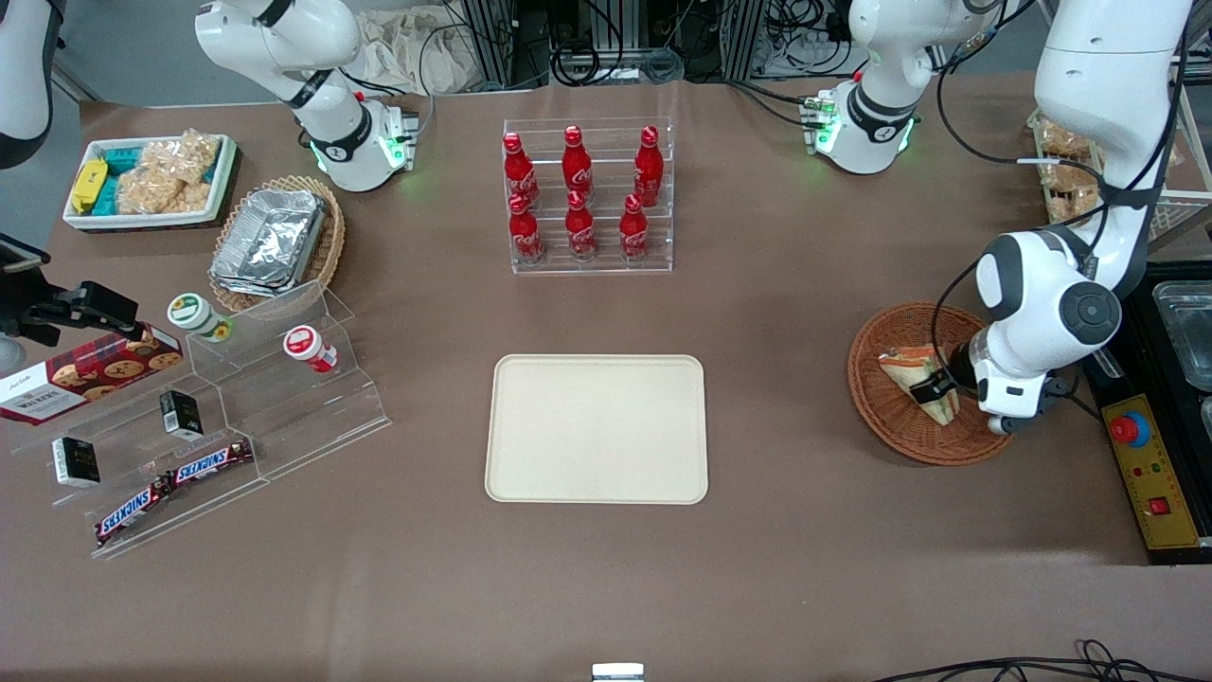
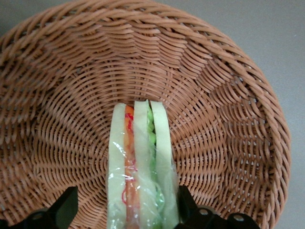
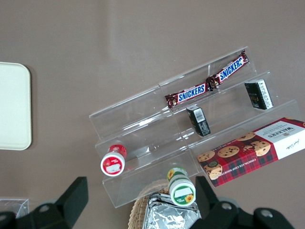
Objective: Place sandwich from basket to tray
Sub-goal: 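Close the left gripper on the sandwich's crust edge, then lift the sandwich up out of the basket with the left gripper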
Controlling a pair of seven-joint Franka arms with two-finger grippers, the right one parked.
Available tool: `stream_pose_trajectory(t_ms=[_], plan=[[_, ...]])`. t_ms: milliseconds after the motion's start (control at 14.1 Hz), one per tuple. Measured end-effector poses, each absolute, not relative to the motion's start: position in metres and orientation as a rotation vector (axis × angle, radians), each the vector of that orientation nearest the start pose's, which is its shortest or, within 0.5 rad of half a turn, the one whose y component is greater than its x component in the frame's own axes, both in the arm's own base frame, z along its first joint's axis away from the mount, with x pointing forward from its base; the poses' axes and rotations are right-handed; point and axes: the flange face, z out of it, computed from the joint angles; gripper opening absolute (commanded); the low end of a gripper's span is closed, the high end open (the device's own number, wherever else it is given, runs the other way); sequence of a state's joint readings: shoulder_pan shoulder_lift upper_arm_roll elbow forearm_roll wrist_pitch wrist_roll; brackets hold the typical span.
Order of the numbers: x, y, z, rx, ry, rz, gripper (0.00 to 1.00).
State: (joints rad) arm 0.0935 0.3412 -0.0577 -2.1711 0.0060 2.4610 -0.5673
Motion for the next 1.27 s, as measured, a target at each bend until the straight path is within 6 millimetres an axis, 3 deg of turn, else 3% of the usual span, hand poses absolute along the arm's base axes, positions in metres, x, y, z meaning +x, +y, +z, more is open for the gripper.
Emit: stream_pose_trajectory(t_ms=[141, 212, 283, 495, 636, 778, 919, 1131, 1273], plan=[[0.560, 0.010, 0.232, -2.996, -0.960, 0.078, 0.33], [0.561, 0.004, 0.233, -2.996, -0.972, 0.074, 0.06], [0.562, -0.002, 0.235, -2.996, -0.983, 0.069, 0.00], [0.564, -0.005, 0.247, -2.993, -0.978, 0.083, 0.00], [0.567, -0.005, 0.271, -2.982, -0.958, 0.140, 0.00], [0.577, -0.010, 0.315, -2.979, -0.926, 0.181, 0.00], [0.589, -0.020, 0.372, -2.981, -0.892, 0.207, 0.00], [0.605, -0.044, 0.461, -3.007, -0.828, 0.211, 0.00], [0.608, -0.066, 0.507, -3.041, -0.760, 0.189, 0.00]])
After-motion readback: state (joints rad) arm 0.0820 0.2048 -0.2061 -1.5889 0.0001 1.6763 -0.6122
